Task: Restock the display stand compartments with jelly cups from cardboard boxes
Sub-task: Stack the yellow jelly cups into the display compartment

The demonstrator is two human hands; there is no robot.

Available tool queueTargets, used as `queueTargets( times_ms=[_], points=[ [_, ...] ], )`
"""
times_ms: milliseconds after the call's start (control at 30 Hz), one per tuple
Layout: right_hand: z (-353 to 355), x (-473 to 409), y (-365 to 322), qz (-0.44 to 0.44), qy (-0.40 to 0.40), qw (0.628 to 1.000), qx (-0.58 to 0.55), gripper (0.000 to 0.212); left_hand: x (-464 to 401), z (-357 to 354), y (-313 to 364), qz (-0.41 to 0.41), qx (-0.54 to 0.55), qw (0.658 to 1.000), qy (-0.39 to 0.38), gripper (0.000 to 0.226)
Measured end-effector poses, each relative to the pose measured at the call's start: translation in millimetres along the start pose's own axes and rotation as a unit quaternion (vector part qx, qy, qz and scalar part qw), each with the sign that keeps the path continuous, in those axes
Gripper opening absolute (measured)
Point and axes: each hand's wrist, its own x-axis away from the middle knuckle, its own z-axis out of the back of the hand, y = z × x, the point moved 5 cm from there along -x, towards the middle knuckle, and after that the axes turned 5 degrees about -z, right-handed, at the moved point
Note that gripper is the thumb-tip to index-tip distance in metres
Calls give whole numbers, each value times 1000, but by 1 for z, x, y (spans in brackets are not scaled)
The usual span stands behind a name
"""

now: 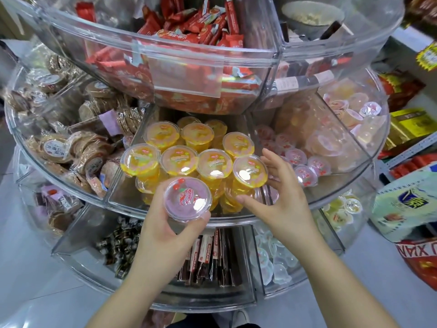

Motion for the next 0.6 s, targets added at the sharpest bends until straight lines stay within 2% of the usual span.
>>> queueTargets(
  times_ms=[67,167,267,400,500,600],
  points=[
    [10,4,-5,-2,28,1000,-11,74,-2,-2,7,-9,9,1000,2,41],
    [25,12,-22,52,83,995,-24,44,-10,-8,23,-32,37,999,-12,42],
    [32,15,-35,78,51,990,-107,19,-26,-22,47,-74,18,997,-34,41],
    [52,11,-37,74,-17,978,-193,19,-38,-62,71,-87,46,993,-62,48],
    [78,-1,-25,77,-26,968,-237,21,-45,-100,73,-50,101,990,-79,50],
    [104,-21,-3,68,-59,968,-235,25,-53,-137,69,-25,86,993,-81,47]
  ],
)
